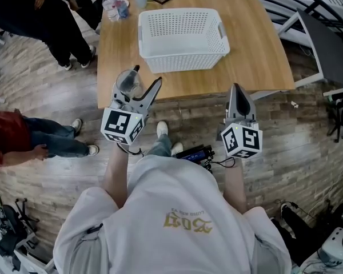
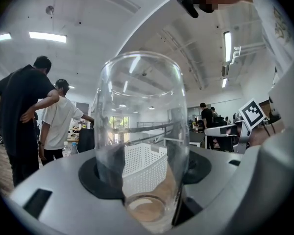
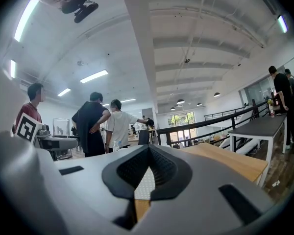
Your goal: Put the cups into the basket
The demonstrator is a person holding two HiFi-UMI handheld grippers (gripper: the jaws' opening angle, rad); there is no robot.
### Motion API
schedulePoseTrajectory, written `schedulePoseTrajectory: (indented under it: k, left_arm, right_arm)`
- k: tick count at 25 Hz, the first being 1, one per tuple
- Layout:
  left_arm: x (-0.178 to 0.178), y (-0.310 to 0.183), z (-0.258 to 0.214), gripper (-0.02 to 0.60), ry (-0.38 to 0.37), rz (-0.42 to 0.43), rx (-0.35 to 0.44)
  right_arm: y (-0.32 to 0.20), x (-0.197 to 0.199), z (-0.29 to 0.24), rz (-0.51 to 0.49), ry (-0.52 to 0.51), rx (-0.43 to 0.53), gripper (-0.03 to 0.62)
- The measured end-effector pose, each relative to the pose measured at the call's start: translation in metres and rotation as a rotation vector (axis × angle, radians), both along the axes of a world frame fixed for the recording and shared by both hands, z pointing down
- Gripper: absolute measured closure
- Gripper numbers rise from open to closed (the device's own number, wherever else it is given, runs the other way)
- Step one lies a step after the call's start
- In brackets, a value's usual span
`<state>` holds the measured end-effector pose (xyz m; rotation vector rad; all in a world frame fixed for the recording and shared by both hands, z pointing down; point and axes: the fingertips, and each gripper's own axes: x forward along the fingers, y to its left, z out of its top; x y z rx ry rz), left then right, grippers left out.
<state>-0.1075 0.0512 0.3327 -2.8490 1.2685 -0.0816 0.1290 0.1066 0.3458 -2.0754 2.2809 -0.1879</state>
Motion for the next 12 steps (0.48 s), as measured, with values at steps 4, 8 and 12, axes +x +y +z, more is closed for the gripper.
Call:
schedulePoseTrajectory:
  k: [4, 8, 12]
  left_arm:
    - [-0.001, -0.027, -0.002, 0.287, 0.002, 0.009, 0.001]
    - [-0.007, -0.056, -0.005, 0.287, 0.002, 0.014, 0.0]
    - [-0.016, -0.083, -0.004, 0.287, 0.004, 0.021, -0.01]
  right_arm:
    - [-0.026, -0.003, -0.001, 0.007, -0.005, 0.002, 0.585]
    - [-0.059, -0.01, -0.002, 0.008, -0.009, 0.004, 0.586]
    - [-0.09, -0.022, -0.001, 0.006, -0.012, -0.003, 0.586]
